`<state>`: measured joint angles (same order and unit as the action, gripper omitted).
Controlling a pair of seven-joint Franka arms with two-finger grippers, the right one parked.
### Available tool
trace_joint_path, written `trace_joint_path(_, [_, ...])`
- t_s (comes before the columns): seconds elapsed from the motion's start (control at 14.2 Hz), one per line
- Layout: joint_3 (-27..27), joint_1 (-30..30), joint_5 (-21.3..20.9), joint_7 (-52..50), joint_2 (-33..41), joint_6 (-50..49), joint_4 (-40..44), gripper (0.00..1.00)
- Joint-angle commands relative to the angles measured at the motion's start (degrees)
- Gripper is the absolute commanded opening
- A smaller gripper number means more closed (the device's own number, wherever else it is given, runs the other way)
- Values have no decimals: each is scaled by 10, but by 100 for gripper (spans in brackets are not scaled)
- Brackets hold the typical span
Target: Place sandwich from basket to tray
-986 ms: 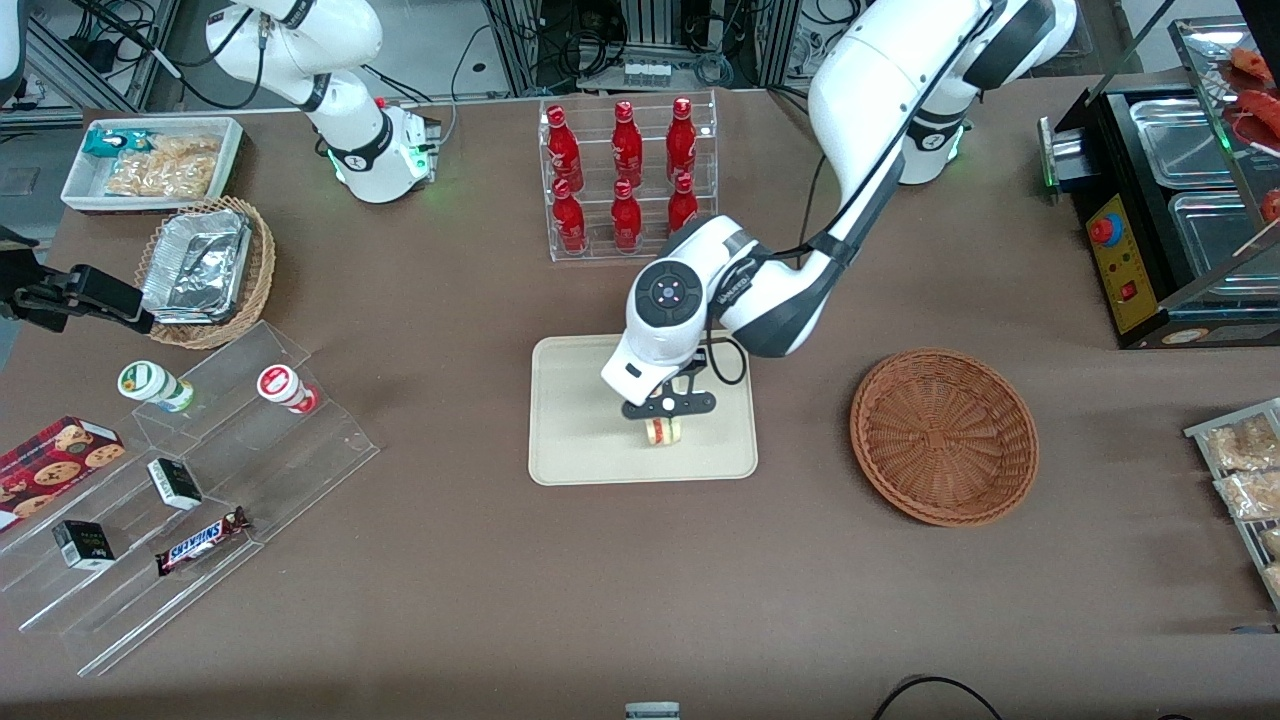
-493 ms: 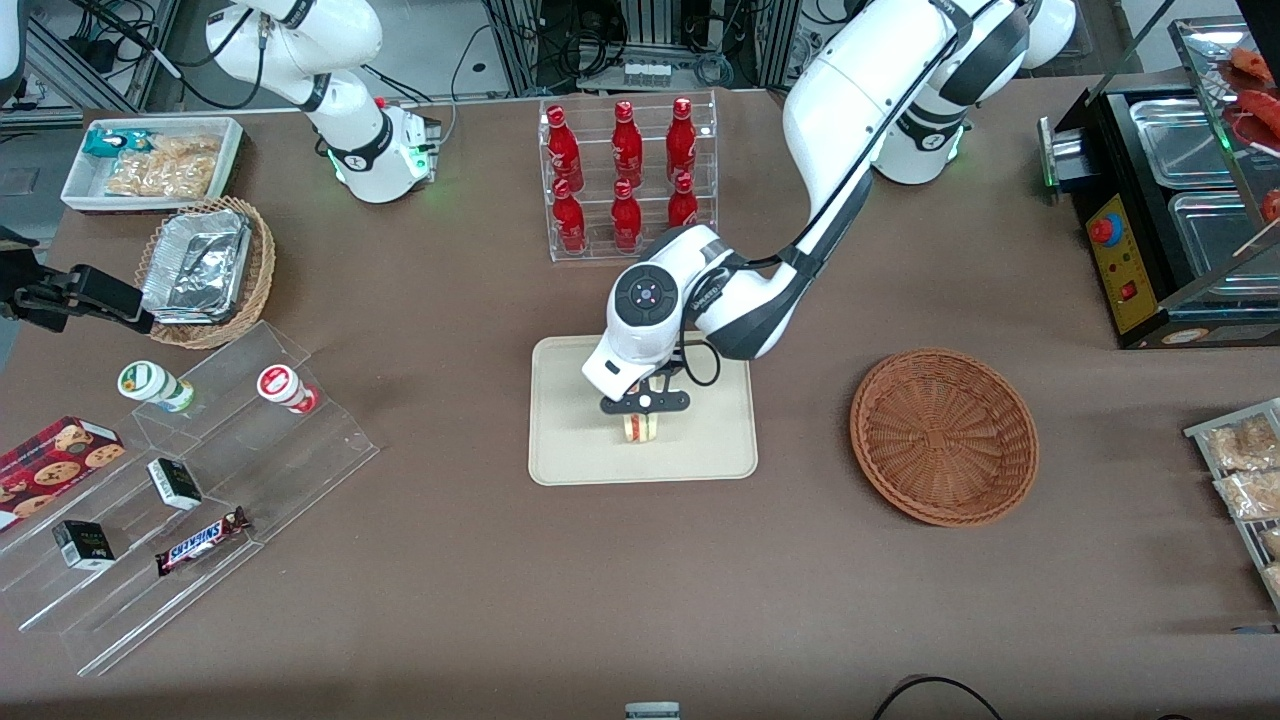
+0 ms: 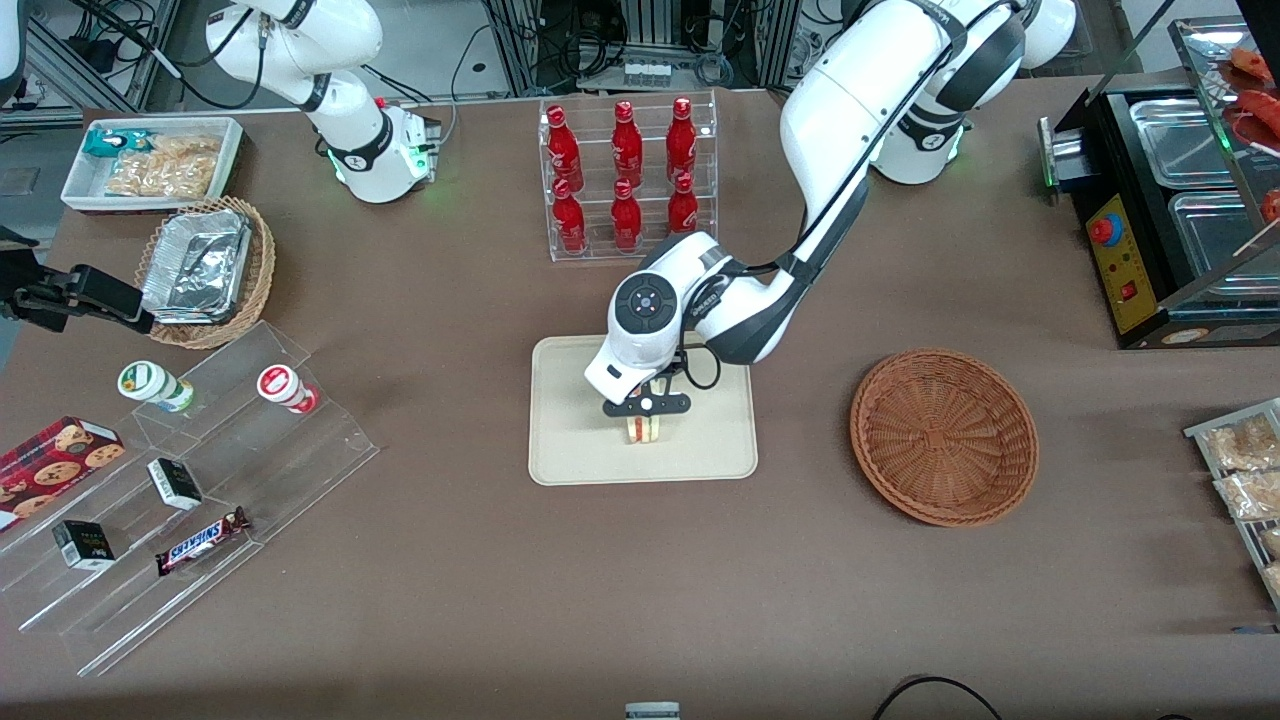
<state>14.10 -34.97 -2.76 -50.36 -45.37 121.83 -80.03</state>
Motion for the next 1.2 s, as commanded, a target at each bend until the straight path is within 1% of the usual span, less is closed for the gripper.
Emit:
trace_joint_path(0.0, [-11, -9, -2, -11, -2, -3, 17, 100])
trace_joint_path(0.21, [-17, -8, -3, -10, 4, -4, 20, 100])
trace_joint_path(0.28, [-28, -8, -4, -10, 5, -7, 28, 100])
trace_joint_path(0.42, [-35, -6, -15, -8, 23, -12, 36, 100])
trace_joint_path(0.56, [-52, -6, -60, -11, 54, -62, 34, 100])
trace_joint_path(0.63, [-52, 1, -66, -9, 78, -74, 30, 100])
trace_joint_path(0.77, [-52, 23, -64, -7, 117, -83, 14, 100])
trace_joint_path(0.92, [-53, 52, -64, 3, 159, -139, -3, 100])
trace_joint_path(0.99, [-52, 75, -63, 22, 183, -167, -10, 100])
trace_joint_path(1.06, [-51, 105, -59, 65, 208, -192, -17, 100])
trace_joint_path(1.13, [-51, 131, -46, 108, 234, -222, -23, 100])
